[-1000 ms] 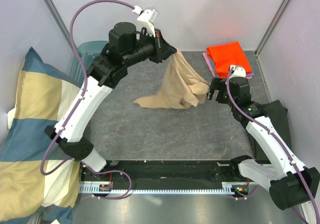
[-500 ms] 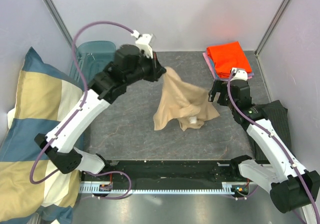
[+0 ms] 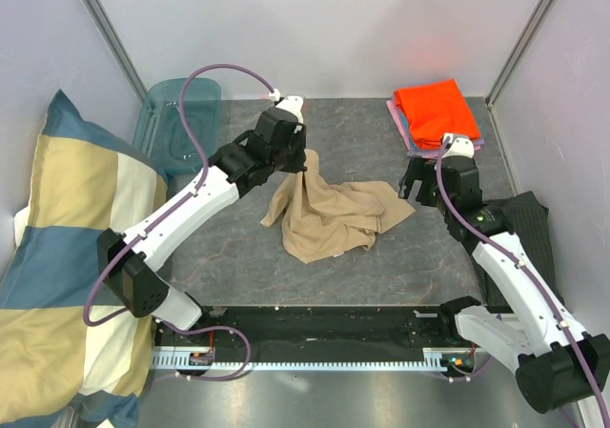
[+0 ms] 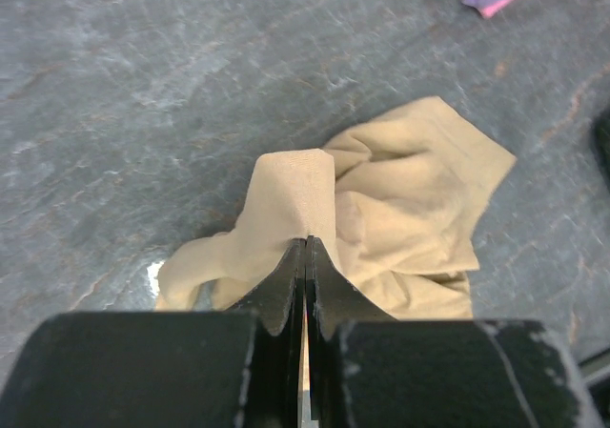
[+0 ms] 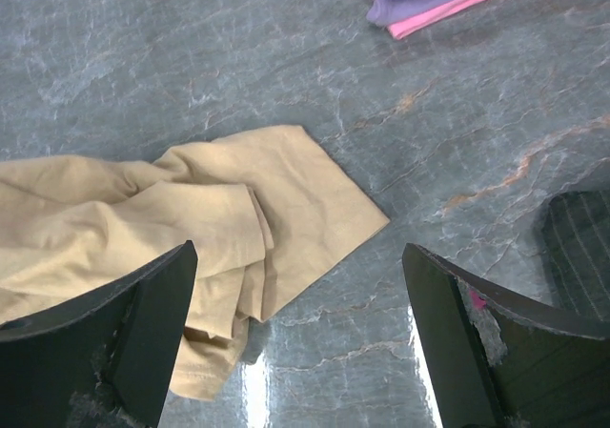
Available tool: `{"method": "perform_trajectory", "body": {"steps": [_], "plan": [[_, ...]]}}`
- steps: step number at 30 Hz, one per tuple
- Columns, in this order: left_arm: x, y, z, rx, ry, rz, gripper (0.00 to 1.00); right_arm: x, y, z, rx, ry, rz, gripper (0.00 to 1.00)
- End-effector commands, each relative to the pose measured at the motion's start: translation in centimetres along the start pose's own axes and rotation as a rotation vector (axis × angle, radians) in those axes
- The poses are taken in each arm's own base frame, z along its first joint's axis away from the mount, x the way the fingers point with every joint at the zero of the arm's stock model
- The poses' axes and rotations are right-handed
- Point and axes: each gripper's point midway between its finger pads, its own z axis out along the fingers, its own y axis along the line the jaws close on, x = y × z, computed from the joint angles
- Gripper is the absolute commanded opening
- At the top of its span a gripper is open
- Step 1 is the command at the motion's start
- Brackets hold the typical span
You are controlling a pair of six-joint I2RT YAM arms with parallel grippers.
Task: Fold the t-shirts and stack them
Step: Move the tshirt to the center of the board, then flatten out the tshirt
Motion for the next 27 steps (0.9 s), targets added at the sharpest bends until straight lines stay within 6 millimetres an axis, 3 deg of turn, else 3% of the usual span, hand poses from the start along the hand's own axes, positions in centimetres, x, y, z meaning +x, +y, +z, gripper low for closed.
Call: {"method": "perform_trajectory", "body": {"steps": [1,6,15,27], "plan": [[-2.7,1.9,-0.6,-0.08,-0.099,-0.015,0.02,1.7,0.5,-0.2,-0.043,0.056,-0.014,0.98],[-1.9,3.5,-0.6,-0.111,-0.082,-0.035,0.02,5.3,0.8,1.2,-0.067,0.182,-0.001,0.98],[-0.3,4.0,-0.3,-0.112,-0.047,-0.038,0.02,9.7,3.3,4.7,-0.181,0.303,0.085,0.97],[0.6,4.0,0.1,-0.102,-0.028,-0.029,0.02,12.1,5.3,8.2,-0.273,0.355,0.123,0.89]]}}
